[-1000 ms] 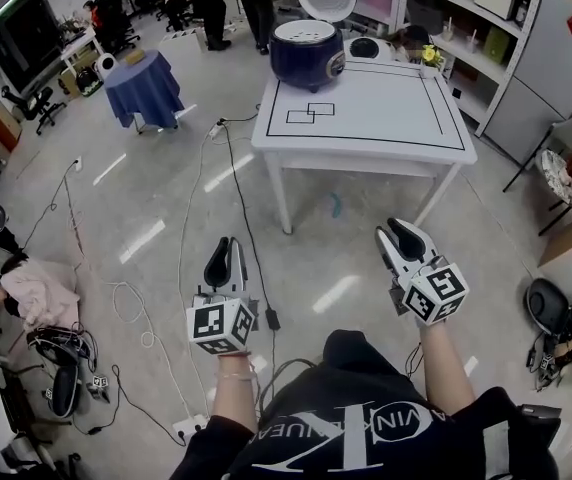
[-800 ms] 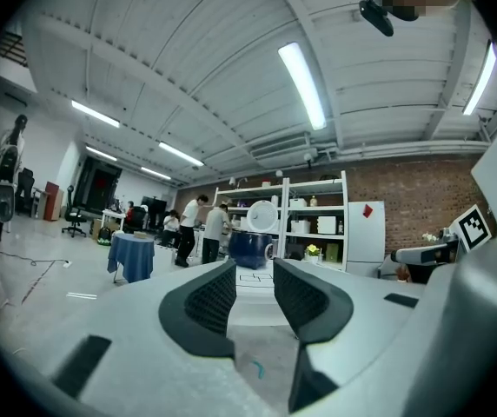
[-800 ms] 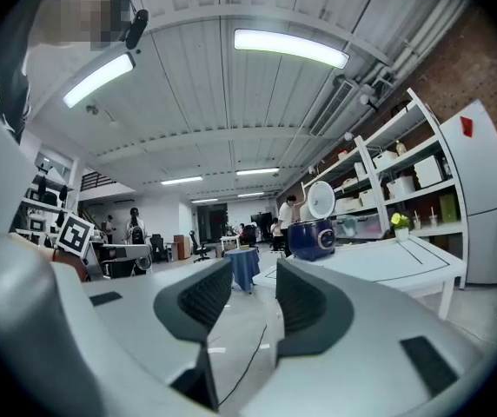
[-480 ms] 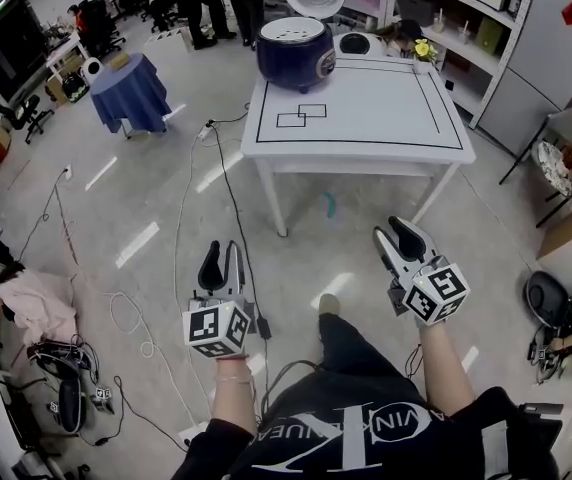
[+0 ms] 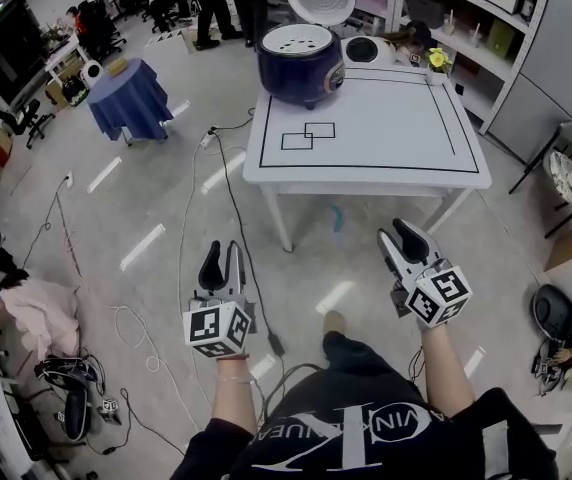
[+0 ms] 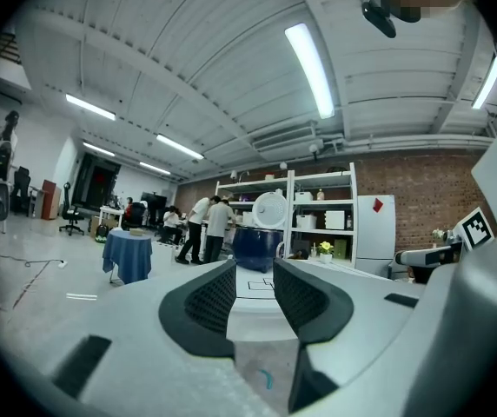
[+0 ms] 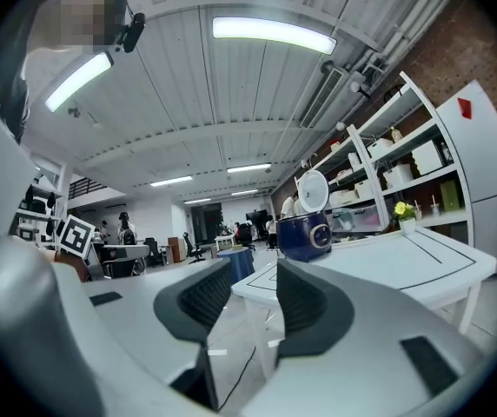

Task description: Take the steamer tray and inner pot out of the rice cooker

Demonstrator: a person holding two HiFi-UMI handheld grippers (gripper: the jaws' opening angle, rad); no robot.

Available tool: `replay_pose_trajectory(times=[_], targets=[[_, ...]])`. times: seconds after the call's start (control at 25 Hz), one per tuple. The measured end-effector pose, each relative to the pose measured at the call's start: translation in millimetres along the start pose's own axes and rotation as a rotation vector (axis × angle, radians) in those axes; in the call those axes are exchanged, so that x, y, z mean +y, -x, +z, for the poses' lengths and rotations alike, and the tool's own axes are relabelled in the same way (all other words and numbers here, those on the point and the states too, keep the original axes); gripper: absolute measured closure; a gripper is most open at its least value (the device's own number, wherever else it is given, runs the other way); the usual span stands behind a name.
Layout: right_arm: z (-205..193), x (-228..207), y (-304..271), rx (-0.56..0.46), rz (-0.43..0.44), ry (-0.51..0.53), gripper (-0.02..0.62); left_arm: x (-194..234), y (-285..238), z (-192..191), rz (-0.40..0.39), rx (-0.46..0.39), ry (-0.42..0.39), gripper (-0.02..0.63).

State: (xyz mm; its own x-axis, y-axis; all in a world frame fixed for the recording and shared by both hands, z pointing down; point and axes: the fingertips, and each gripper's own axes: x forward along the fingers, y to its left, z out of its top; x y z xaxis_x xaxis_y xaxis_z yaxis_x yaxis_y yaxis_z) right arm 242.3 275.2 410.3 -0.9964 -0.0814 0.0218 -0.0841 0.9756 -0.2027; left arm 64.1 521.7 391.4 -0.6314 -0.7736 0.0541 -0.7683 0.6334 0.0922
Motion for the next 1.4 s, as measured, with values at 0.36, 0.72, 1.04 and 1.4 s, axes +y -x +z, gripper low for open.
replay_pose_trajectory(times=[0.36,0.72,1.04,1.4], targets=[[6.7,-51.1,-68.0,0.019,0.006,-0.018,0.453,5.2,-85.4,1.1,-0.012,0.027,0.000,0.499],[14.8,-103.3,-116.6,0.014,0.006,-0.022,0.453,-0.3,-164.1,9.3,-0.030,0.013,-0.011,0.499],[19.7,-127.5,-140.5,0.016,0.012,-0.018,0.453,-7.5,-206.0,11.3,-0.052,0.008,-0.009,0.499],[21.9,-138.4,-170.7,0.016,0.007,-0.035,0.453,-1.4,-241.5,11.2,-0.072,0.038,-0.015,0.499]])
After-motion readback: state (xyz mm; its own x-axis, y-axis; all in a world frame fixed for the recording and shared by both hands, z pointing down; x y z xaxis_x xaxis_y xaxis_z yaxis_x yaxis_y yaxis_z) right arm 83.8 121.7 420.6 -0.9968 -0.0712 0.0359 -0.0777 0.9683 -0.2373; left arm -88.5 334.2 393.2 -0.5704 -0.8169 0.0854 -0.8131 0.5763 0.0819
